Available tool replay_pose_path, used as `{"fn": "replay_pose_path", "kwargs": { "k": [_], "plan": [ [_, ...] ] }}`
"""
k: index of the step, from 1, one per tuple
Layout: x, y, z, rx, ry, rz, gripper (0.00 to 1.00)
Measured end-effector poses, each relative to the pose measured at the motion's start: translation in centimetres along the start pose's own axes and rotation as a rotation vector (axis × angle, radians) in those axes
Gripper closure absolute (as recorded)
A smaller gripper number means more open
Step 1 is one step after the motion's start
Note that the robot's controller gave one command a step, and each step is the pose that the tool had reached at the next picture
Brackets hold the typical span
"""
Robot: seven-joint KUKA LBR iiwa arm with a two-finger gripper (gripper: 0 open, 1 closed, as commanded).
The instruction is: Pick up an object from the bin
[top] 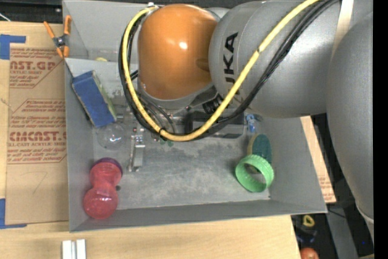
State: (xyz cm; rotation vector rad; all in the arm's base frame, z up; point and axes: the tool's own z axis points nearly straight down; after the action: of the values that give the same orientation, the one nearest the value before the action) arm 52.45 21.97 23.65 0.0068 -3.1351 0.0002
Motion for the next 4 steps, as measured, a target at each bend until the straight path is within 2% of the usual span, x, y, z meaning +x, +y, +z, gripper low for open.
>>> {"fn": "replay_pose_path", "kwargs": {
  "k": [1, 2, 3, 4],
  "plan": [
    [-0.2, -0.2, -0.5, -0.002, -0.007, 0.004, 0.0],
    [1.5, 1.9, 11.7, -0.001, -0.008, -0.202, 0.0],
    [2.0, 2.7, 7.4, -0.005, -0.018, -0.216, 0.0],
    [4.2, 2.6, 13.7, -0.002, -0.007, -0.424, 0.0]
  ]
}}
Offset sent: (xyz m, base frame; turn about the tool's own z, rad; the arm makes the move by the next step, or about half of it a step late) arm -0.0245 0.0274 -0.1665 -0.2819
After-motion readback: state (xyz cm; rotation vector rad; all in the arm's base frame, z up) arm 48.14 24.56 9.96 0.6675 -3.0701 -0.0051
